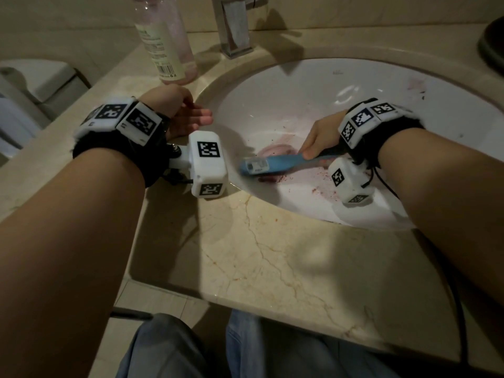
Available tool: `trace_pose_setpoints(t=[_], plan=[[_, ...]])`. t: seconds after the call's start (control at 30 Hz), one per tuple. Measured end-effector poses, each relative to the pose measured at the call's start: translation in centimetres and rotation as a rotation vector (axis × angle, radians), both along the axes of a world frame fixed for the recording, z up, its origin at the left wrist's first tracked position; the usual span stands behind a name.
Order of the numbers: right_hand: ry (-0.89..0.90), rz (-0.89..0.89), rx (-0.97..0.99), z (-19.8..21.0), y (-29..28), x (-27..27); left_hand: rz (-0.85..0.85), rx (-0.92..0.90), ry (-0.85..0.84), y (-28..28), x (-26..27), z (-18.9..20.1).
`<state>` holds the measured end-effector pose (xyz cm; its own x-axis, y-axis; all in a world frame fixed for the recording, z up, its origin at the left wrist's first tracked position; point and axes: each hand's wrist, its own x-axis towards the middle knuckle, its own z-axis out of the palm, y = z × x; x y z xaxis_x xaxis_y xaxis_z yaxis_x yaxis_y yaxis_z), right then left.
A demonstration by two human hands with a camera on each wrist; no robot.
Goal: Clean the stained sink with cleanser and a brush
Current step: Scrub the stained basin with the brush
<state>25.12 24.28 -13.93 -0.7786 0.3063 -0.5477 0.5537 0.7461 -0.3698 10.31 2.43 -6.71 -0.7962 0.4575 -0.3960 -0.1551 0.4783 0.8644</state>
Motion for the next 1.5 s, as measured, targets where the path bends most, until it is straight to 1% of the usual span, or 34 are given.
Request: trace_pose_setpoints(t=[0.03,0.07,0.1,0.13,0.23,0.27,0.3,0.37,0.43,0.47,0.5,0.53,0.57,0.6,0.63,0.7,0.73,0.77,0.83,0.87,0.93,0.97,1.07,1.13,1.2,1.27,1.3,1.33,1.4,1.5], plan=[[-0.09,0.023,-0.079,0.2,-0.1,0.1,0.002,0.0,0.004,0.0,0.0,0.0],[-0.187,0.037,-0.105,0.2,0.0,0.2,0.003,-0.002,0.008,0.0,0.0,0.0],[-0.256,0.038,-0.089,0.0,0.3,0.5,0.001,-0.003,0.01,0.0,0.1,0.0],[-0.286,0.002,-0.044,-0.4,0.7,0.9,-0.001,-0.003,0.011,0.0,0.1,0.0],[-0.18,-0.209,0.144,-1.4,2.5,1.7,0.0,0.0,0.01,0.0,0.1,0.0],[-0.179,-0.216,0.214,-1.8,3.4,1.8,-0.001,0.001,0.007,0.1,0.0,0.0],[-0.168,-0.226,0.236,-1.8,3.9,2.1,-0.002,0.001,0.003,0.1,0.0,0.0],[-0.156,-0.23,0.27,-1.0,3.3,2.5,-0.005,0.001,0.0,0.1,0.0,-0.1],[-0.064,-0.295,0.313,-0.2,2.9,2.2,-0.003,0.008,-0.005,0.1,-0.1,-0.1],[-0.038,-0.302,0.33,-0.1,2.5,1.8,-0.004,0.014,-0.01,0.0,-0.1,-0.1],[-0.017,-0.291,0.304,-0.6,2.8,1.1,-0.004,0.017,-0.014,0.0,-0.2,-0.2],[0.017,-0.252,0.309,-1.2,3.0,0.2,-0.004,0.018,-0.015,0.0,-0.2,-0.2],[0.033,-0.197,0.362,-1.5,3.1,-0.5,-0.004,0.016,-0.014,0.0,-0.2,-0.2],[0.092,-0.173,0.362,-1.4,2.3,-1.1,-0.004,0.016,-0.014,0.1,-0.2,-0.2],[0.15,-0.166,0.31,-1.0,1.0,-1.2,-0.005,0.015,-0.013,0.1,-0.2,-0.2],[0.152,-0.103,0.191,-1.0,-0.2,-1.2,-0.006,0.013,-0.011,0.1,-0.2,-0.2],[0.098,-0.05,0.12,-0.8,-0.5,-1.1,-0.006,0.012,-0.01,0.1,-0.3,-0.2],[0.007,-0.013,0.023,-0.7,-0.6,-0.9,-0.006,0.011,-0.01,0.1,-0.3,-0.2],[-0.233,-0.013,-0.171,-0.6,0.1,-0.7,-0.007,0.01,-0.012,0.2,-0.3,-0.2],[-0.295,0.001,-0.21,-0.8,0.6,-0.5,-0.008,0.008,-0.012,0.2,-0.3,-0.1],[-0.317,-0.008,-0.132,-0.7,0.8,0.0,-0.009,0.003,-0.011,0.2,-0.3,-0.1],[-0.285,-0.031,-0.042,-0.4,0.5,0.3,-0.009,-0.001,-0.01,0.1,-0.4,-0.1],[-0.082,-0.138,0.264,-0.7,1.9,0.7,-0.007,0.002,-0.013,0.1,-0.4,-0.2],[-0.019,-0.184,0.381,-1.3,2.5,0.8,-0.008,0.005,-0.015,0.1,-0.4,-0.3],[0.084,-0.314,0.353,-1.3,2.8,0.9,-0.008,0.008,-0.015,0.2,-0.4,-0.2],[0.117,-0.357,0.383,-2.0,3.7,0.2,-0.008,0.009,-0.017,0.1,-0.4,-0.2],[0.097,-0.332,0.433,-2.6,4.3,-0.4,-0.008,0.01,-0.016,0.2,-0.4,-0.2],[0.1,-0.319,0.436,-3.0,4.3,-0.9,-0.008,0.01,-0.015,0.2,-0.4,-0.2],[0.111,-0.167,0.325,-2.5,2.5,-1.3,-0.008,0.005,-0.01,0.2,-0.3,-0.2],[0.063,-0.012,0.12,-0.8,-0.6,-1.0,-0.012,0.003,-0.002,0.1,-0.2,-0.1]])
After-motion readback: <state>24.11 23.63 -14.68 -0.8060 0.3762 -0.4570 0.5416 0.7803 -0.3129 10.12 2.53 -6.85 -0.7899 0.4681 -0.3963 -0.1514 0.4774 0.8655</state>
